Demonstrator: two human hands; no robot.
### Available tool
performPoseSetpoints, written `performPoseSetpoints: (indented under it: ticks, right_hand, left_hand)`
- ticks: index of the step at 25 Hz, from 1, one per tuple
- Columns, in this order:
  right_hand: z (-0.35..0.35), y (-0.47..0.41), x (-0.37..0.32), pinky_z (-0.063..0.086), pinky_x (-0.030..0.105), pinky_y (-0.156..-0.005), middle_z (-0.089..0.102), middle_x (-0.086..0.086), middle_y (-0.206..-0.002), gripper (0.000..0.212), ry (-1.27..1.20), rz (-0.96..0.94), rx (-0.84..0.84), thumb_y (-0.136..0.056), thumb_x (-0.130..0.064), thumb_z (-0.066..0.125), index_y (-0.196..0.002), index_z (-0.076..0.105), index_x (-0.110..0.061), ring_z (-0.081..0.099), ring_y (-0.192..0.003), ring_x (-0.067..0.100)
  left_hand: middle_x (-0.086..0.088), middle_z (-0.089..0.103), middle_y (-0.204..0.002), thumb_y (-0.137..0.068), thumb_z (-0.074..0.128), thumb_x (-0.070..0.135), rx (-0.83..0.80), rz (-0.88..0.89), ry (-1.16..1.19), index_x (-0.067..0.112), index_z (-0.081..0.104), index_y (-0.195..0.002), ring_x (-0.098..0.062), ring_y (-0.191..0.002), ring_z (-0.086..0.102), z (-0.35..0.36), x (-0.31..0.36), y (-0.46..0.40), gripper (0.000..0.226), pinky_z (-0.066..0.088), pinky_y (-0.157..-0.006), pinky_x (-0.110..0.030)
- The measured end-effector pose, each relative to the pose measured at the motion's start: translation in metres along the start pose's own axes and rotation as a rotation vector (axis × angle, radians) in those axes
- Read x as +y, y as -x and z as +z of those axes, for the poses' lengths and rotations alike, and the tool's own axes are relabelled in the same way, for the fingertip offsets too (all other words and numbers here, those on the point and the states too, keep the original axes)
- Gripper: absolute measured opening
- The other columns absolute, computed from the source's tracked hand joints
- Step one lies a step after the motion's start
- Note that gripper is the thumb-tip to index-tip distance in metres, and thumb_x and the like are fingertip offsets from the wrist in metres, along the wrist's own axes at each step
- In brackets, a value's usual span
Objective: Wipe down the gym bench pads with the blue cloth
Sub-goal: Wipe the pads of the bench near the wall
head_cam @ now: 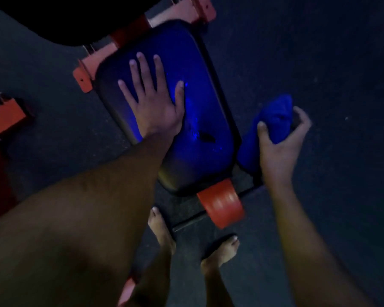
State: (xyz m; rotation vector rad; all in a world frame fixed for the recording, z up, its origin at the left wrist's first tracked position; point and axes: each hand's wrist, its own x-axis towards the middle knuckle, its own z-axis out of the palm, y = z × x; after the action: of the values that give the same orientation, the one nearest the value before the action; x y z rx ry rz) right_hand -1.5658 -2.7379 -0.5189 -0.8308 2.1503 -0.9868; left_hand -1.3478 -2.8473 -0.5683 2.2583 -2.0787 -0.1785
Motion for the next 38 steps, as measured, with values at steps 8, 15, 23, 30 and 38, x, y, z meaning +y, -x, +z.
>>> performPoseSetpoints:
  ticks: [8, 15, 23, 30, 38]
  right_hand:
    - [0.154, -0.146, -0.134, 0.039, 0.032, -0.109, 0.052, 0.004, -0.141, 0.057, 0.464, -0.800, -0.708, -0.093, -0.040, 0.060, -0.143, 0.046, -0.017, 0.048, -0.129, 0.020]
    - [0.188, -0.155, -0.138, 0.049, 0.040, -0.086, 0.060, -0.002, -0.122, 0.054, 0.615, -0.971, -0.575, -0.085, -0.058, 0.052, -0.131, 0.051, -0.031, 0.057, -0.109, 0.024]
    - [0.192, -0.163, -0.127, 0.047, 0.039, -0.083, 0.060, 0.002, -0.127, 0.059, 0.525, -1.037, -0.577, -0.089, -0.062, 0.051, -0.134, 0.054, -0.025, 0.056, -0.110, 0.024]
    - [0.188, -0.162, -0.135, 0.049, 0.045, -0.086, 0.056, 0.002, -0.129, 0.057, 0.568, -1.002, -0.640, -0.090, -0.061, 0.048, -0.135, 0.052, -0.026, 0.054, -0.113, 0.026]
    - [0.191, -0.166, -0.129, 0.045, 0.040, -0.094, 0.057, 0.002, -0.129, 0.058, 0.536, -0.988, -0.648, -0.090, -0.061, 0.049, -0.132, 0.055, -0.022, 0.053, -0.116, 0.022]
  left_hand:
    - [-0.013, 0.003, -0.172, -0.107, 0.016, 0.060, 0.008, 0.030, -0.016, 0.017, 0.012, -0.165, -0.030, -0.159, -0.001, 0.001, -0.004, 0.002, 0.072, 0.004, -0.124, -0.063]
    - [-0.011, 0.007, -0.172, -0.106, 0.021, 0.058, -0.018, 0.009, 0.044, 0.017, 0.018, -0.164, -0.028, -0.159, 0.003, -0.005, -0.004, -0.001, 0.072, 0.006, -0.125, -0.061]
    - [-0.010, 0.013, -0.172, -0.108, 0.027, 0.056, 0.091, -0.016, 0.043, 0.019, 0.022, -0.164, -0.026, -0.159, 0.010, 0.003, -0.003, 0.002, 0.067, 0.011, -0.125, -0.060]
    - [-0.007, 0.013, -0.172, -0.108, 0.022, 0.054, 0.049, -0.136, 0.046, 0.020, 0.019, -0.164, -0.023, -0.159, 0.013, -0.016, 0.006, 0.003, 0.066, 0.008, -0.127, -0.054]
    - [-0.014, 0.019, -0.169, -0.105, 0.027, 0.055, 0.086, -0.654, 0.216, 0.008, 0.029, -0.160, -0.027, -0.158, 0.015, -0.008, 0.056, 0.116, 0.072, 0.011, -0.127, -0.053]
